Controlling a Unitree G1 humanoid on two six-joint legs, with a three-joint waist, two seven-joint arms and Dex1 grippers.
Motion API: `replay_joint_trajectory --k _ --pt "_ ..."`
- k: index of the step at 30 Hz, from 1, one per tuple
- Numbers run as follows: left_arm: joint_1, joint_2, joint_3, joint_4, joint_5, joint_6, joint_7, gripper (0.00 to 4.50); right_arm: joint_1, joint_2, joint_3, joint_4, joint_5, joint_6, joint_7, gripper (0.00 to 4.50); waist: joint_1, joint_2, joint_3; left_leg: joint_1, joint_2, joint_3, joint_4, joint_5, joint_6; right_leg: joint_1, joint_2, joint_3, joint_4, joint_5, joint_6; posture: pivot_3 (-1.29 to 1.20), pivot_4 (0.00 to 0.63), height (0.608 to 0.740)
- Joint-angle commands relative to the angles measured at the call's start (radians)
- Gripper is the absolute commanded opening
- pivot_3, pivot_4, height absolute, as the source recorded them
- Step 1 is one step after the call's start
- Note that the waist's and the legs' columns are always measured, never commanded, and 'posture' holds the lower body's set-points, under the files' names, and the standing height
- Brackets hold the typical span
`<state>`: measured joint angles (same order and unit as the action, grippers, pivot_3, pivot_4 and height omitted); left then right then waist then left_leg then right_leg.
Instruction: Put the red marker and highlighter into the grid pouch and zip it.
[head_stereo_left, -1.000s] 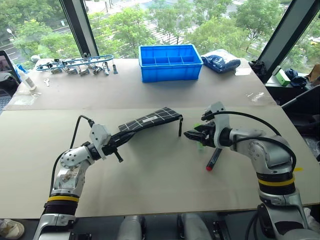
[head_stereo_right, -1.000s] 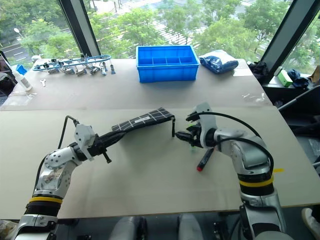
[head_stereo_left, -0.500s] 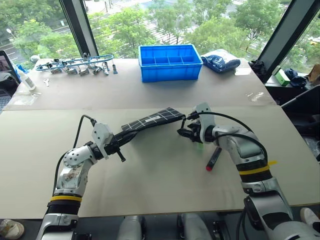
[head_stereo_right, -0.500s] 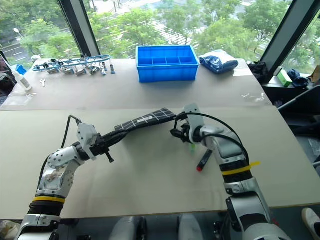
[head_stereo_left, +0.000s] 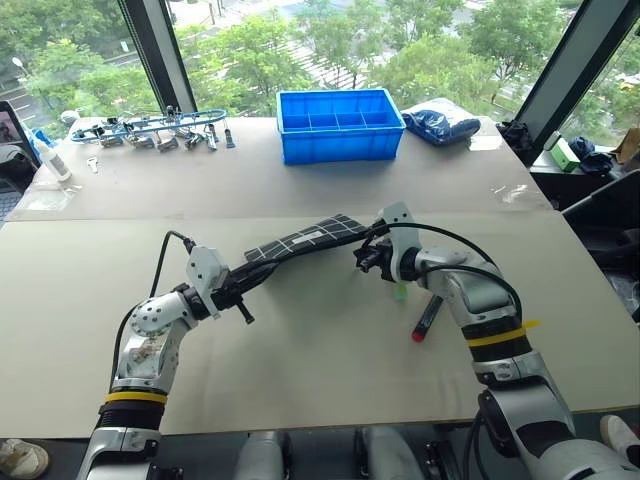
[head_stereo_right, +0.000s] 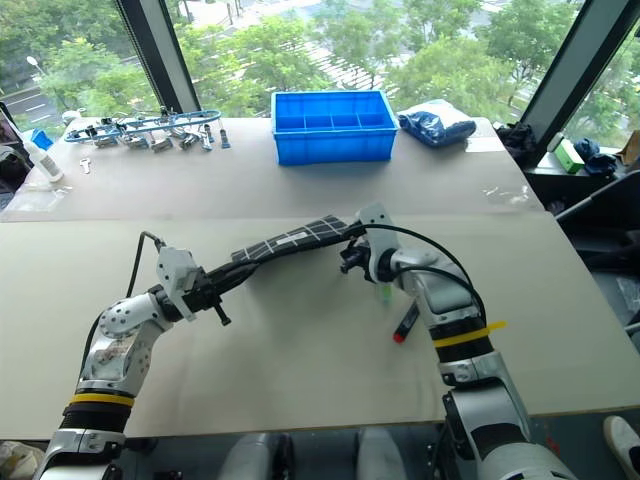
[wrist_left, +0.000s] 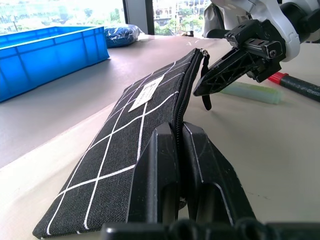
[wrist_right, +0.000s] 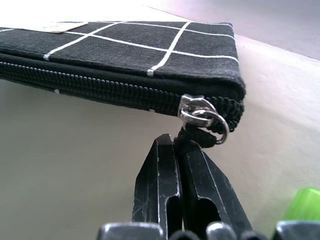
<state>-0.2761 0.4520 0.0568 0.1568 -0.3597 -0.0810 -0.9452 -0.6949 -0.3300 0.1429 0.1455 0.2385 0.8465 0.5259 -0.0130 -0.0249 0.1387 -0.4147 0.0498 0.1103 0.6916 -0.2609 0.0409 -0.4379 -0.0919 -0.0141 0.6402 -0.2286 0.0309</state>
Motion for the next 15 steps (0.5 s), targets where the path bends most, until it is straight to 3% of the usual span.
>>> replay_joint_trajectory --k 1,7,15 --pt "-0.013 -0.005 0.006 -0.037 -0.011 0.002 0.008 0.00 -0.015 -0.005 0.000 -0.070 0.018 -0.009 0.042 0.01 0.000 0.000 0.000 0.000 0.000 0.000 0.000 0.000 0.000 0.000 0.000 0.000 0.000 0.000 0.000 0.00 0.150 0.740" --pt "-0.019 -0.011 0.003 -0.027 -0.006 -0.003 0.009 0.00 0.012 -0.003 0.060 -0.240 0.084 0.028 0.151 0.01 0.000 0.000 0.000 0.000 0.000 0.000 0.000 0.000 0.000 0.000 0.000 0.000 0.000 0.000 0.000 0.00 0.150 0.740" --pt "-0.037 -0.017 -0.003 -0.010 -0.003 -0.009 0.000 0.00 -0.044 0.053 0.147 -0.173 0.027 0.002 0.139 0.01 0.001 0.000 0.000 0.000 0.000 0.000 0.001 0.000 0.000 0.000 0.000 0.000 0.000 0.000 0.000 0.00 0.150 0.740"
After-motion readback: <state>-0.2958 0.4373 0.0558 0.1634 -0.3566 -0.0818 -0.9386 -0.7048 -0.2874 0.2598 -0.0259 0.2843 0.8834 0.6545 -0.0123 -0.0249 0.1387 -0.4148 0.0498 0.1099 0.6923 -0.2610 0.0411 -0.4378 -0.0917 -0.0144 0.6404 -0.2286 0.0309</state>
